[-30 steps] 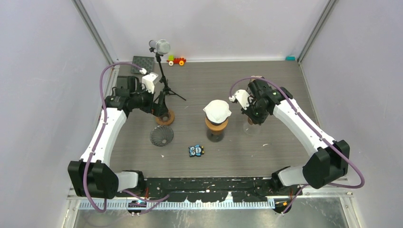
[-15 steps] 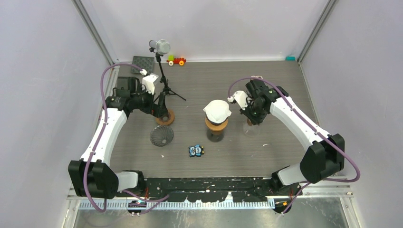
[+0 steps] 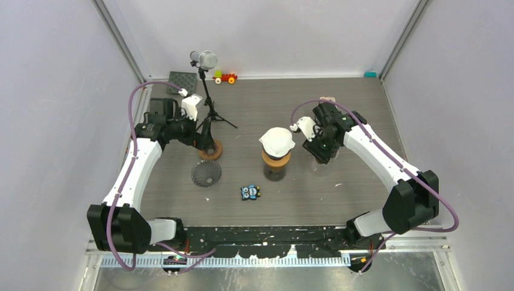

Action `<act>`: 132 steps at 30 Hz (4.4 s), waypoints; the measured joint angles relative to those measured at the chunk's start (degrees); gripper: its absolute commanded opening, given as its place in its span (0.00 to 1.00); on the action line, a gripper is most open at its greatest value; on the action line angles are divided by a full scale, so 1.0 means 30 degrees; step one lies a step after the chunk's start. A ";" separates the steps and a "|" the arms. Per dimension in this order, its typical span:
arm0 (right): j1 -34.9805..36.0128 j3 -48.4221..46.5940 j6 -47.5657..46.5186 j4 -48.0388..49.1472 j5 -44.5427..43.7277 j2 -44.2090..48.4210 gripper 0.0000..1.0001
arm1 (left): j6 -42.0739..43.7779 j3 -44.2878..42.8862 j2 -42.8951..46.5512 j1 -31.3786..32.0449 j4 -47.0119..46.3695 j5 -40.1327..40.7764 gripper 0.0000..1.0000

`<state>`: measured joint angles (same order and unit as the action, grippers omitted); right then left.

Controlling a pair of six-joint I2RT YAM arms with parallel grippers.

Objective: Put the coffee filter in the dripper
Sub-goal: Move the coffee server to the center of the board.

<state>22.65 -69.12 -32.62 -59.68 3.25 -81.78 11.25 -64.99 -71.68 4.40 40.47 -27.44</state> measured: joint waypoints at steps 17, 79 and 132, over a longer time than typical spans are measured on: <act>-0.2164 0.2310 0.0546 0.3694 0.6040 0.3133 0.73 | 0.0488 0.0007 0.0000 0.0000 -0.0168 0.0313 1.00; -0.5894 0.3599 -0.1049 0.5246 1.1446 0.6018 0.70 | 0.0488 -0.0240 -0.0831 0.0000 -0.0714 0.0444 1.00; -0.1384 1.0382 0.4495 2.1689 1.6349 0.0160 0.44 | 0.0408 -0.0903 -0.1435 0.0000 -0.0699 0.0656 1.00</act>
<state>18.50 -37.98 -19.14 5.39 52.29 -81.30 12.47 -67.70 -75.99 4.40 38.37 -25.47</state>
